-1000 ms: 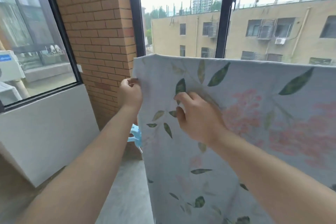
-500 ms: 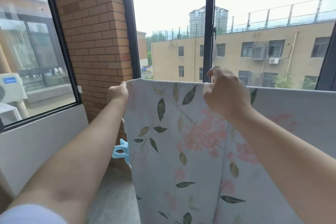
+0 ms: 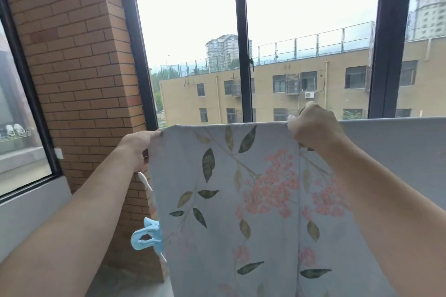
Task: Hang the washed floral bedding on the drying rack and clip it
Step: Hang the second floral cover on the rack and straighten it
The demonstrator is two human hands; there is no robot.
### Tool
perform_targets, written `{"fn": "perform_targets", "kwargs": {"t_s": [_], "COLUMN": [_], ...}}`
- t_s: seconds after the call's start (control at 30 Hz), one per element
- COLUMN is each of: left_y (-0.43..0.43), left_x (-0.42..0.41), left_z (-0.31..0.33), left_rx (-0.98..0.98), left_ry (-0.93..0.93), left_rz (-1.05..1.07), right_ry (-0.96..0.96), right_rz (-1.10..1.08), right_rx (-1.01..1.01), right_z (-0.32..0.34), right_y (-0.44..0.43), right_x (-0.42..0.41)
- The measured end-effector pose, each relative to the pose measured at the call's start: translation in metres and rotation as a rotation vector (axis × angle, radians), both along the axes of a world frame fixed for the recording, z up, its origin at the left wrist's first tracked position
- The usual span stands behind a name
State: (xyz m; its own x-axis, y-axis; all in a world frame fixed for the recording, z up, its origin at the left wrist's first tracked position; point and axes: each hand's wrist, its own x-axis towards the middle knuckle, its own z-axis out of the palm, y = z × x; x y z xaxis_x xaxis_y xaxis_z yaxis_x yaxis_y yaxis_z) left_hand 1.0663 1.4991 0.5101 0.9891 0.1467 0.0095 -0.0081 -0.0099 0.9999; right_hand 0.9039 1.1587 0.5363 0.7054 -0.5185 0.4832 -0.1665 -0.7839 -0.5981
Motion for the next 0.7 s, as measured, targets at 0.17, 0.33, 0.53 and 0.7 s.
{"fn": "perform_targets", "kwargs": {"t_s": [0.17,0.33,0.53,0.7], "left_y": [0.019,0.033,0.044,0.05], "left_x": [0.012,0.02,0.022,0.024], "left_z": [0.001,0.003,0.005,0.0], "left_rx": [-0.066,-0.07,-0.101,-0.162], "left_ry": [-0.012,-0.018,0.001,0.022], "left_rz": [-0.135,-0.237,-0.34,-0.354], "right_ry": [-0.341,-0.277,-0.261,-0.376], "right_rz": [0.003,-0.155,-0.133,-0.013], "right_rx": [0.572,0.485,0.427,0.617], "right_z": [-0.02,-0.017,0.005,0.024], "right_y": [0.032,0.046,0.055,0.091], "right_x": [0.017,0.021,0.024,0.04]}}
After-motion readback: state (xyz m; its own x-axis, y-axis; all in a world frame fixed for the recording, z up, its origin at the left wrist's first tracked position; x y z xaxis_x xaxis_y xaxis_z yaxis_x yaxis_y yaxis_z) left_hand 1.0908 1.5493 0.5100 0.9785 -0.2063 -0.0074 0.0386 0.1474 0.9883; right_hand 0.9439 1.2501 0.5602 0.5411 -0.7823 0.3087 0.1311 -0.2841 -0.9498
